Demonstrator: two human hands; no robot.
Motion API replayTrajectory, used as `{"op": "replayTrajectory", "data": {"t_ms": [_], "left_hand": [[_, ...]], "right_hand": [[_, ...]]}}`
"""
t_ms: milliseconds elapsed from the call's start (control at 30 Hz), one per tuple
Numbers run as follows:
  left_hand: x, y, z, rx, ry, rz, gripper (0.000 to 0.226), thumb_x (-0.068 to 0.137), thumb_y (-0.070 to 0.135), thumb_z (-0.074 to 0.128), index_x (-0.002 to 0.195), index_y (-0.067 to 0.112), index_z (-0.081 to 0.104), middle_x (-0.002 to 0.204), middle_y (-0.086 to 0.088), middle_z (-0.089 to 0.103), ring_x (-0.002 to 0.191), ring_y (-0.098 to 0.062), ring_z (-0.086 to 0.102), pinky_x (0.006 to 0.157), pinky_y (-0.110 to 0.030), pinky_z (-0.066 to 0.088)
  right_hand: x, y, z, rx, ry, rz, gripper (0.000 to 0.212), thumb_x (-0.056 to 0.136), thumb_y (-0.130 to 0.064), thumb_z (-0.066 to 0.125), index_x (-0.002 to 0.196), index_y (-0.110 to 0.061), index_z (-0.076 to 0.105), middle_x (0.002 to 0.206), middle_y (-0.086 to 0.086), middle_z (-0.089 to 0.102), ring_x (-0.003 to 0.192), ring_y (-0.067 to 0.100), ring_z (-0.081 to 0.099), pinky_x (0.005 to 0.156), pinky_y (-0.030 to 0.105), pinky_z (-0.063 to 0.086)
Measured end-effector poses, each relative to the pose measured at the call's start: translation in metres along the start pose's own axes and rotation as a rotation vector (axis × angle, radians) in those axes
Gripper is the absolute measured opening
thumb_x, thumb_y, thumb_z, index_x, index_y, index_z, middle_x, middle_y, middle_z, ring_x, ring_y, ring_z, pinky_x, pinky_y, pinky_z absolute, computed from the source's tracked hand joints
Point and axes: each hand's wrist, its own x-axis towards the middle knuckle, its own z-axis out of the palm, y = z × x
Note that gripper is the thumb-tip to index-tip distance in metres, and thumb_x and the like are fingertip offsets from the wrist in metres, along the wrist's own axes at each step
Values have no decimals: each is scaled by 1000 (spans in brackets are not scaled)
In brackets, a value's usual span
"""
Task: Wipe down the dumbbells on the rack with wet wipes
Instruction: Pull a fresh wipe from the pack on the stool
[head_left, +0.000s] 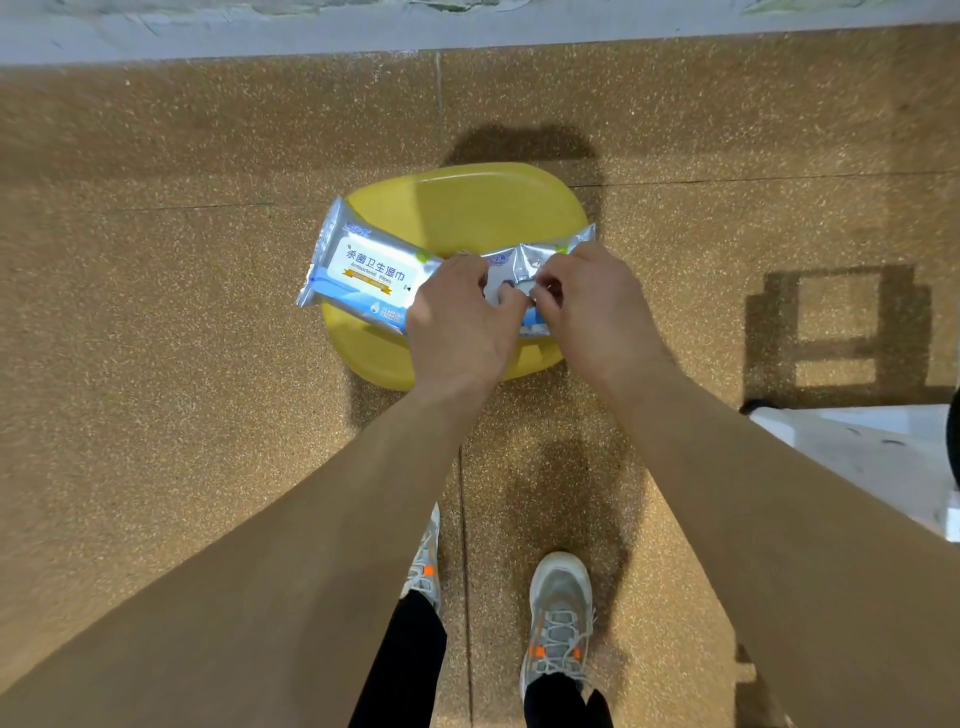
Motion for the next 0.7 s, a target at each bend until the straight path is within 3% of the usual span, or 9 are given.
{"op": "replayTrajectory", "data": {"t_ms": [100,300,467,567,700], "left_hand": [[0,0,-1,-10,-9,8,23,89,30,60,82,9,61,79,-4,60,74,-23,52,58,-32,21],[4,-1,1,-28,-19,-32,23,87,34,61,84,11,66,82,-2,65,78,-24,57,62,-34,34],[5,-1,-1,-43,-47,-41,20,87,34,61,81,15,65,82,1,63,77,-21,56,63,-32,32],[6,-1,-3,-45,-76,-5,18,88,33,62,82,16,64,86,2,63,81,-21,56,65,-32,34],[3,-6,1,-117,-157,53,20,84,33,69,99,22,62,101,4,62,94,-20,61,83,-40,50]], "right_hand": [[6,-2,0,-101,-65,-32,17,100,-16,58,102,-4,70,102,13,58,89,35,61,78,47,51],[13,-8,-3,-211,-112,-58,9,97,-7,58,99,-10,67,98,6,53,82,29,58,70,42,52],[16,-13,-8,-291,-202,-117,17,95,2,52,107,-6,60,109,11,50,77,27,48,64,37,37],[19,-12,-10,-315,-258,-141,20,94,2,53,113,-5,55,115,13,48,79,24,42,67,35,37],[24,-4,-5,-363,-300,-246,20,95,-3,46,114,-2,53,112,16,49,96,30,56,68,36,41]]}}
